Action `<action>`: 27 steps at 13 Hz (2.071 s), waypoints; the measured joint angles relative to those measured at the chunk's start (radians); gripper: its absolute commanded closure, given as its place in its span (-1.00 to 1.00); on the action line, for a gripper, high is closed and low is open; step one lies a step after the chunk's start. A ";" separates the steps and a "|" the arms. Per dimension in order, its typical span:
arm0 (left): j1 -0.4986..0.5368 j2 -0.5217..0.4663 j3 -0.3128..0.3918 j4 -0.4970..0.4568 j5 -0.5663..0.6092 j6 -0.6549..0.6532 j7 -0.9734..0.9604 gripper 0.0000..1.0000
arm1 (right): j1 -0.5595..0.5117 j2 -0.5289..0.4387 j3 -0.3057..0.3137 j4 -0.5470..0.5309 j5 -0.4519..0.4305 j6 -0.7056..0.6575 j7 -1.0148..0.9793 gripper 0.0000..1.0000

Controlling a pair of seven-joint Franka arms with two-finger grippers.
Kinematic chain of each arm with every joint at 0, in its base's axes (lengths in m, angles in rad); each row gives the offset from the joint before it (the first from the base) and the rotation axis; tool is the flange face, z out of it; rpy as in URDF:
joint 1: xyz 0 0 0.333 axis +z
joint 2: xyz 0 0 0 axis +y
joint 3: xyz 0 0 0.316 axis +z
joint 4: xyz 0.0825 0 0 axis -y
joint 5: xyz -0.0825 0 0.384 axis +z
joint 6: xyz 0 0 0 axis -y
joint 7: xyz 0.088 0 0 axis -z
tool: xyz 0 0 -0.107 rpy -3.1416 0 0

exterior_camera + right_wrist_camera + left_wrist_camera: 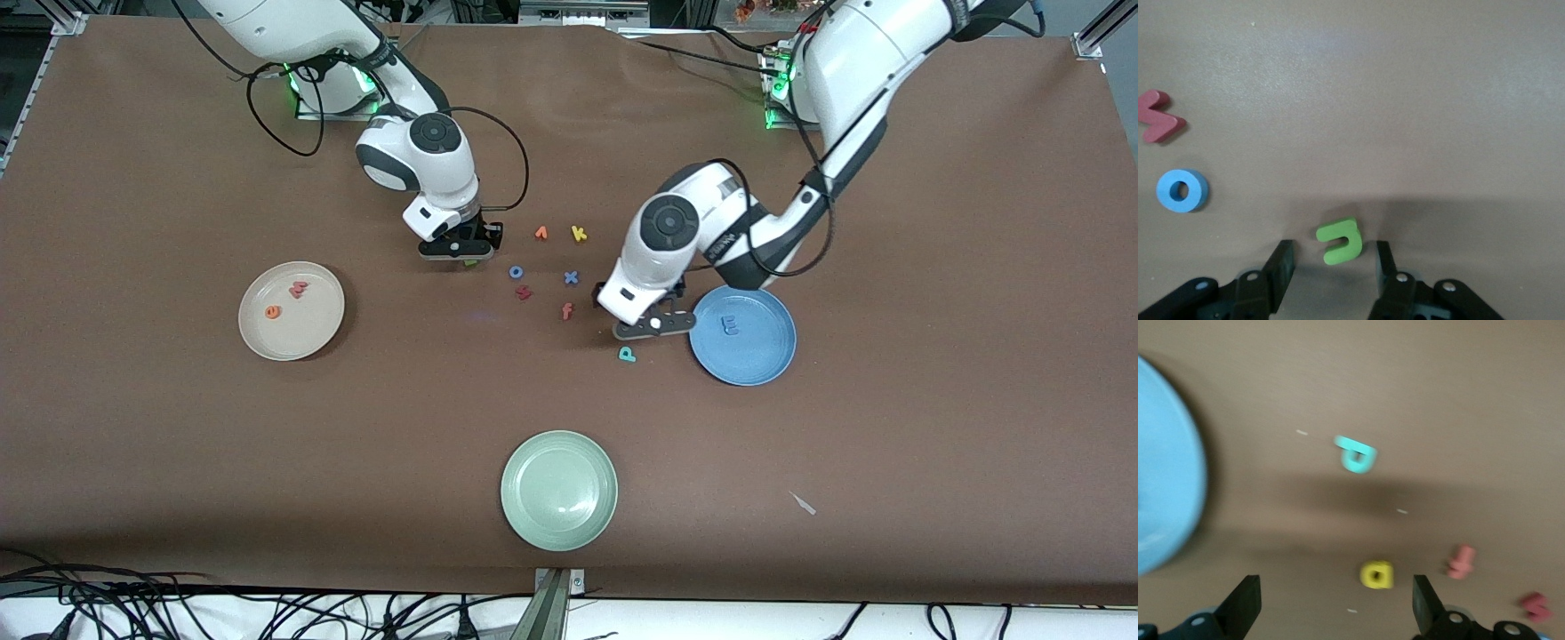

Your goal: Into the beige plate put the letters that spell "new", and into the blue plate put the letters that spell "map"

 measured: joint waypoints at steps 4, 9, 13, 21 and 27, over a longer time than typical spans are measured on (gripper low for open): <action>-0.047 0.034 0.026 -0.019 0.051 0.055 -0.046 -0.94 | 0.000 -0.001 -0.010 0.008 -0.019 0.009 0.000 0.88; -0.048 0.086 0.031 -0.025 0.112 0.071 -0.117 -0.67 | -0.006 -0.031 -0.065 0.026 -0.029 -0.023 -0.088 0.88; -0.071 0.105 0.031 -0.026 0.112 0.077 -0.161 -0.40 | -0.019 -0.133 -0.126 0.036 0.006 -0.143 -0.336 0.88; -0.094 0.114 0.036 -0.024 0.112 0.080 -0.187 0.29 | -0.037 -0.254 -0.448 0.028 0.463 -0.200 -1.234 0.48; -0.093 0.114 0.044 -0.019 0.118 0.081 -0.186 0.66 | -0.033 -0.251 -0.480 0.021 0.486 -0.196 -1.266 -1.00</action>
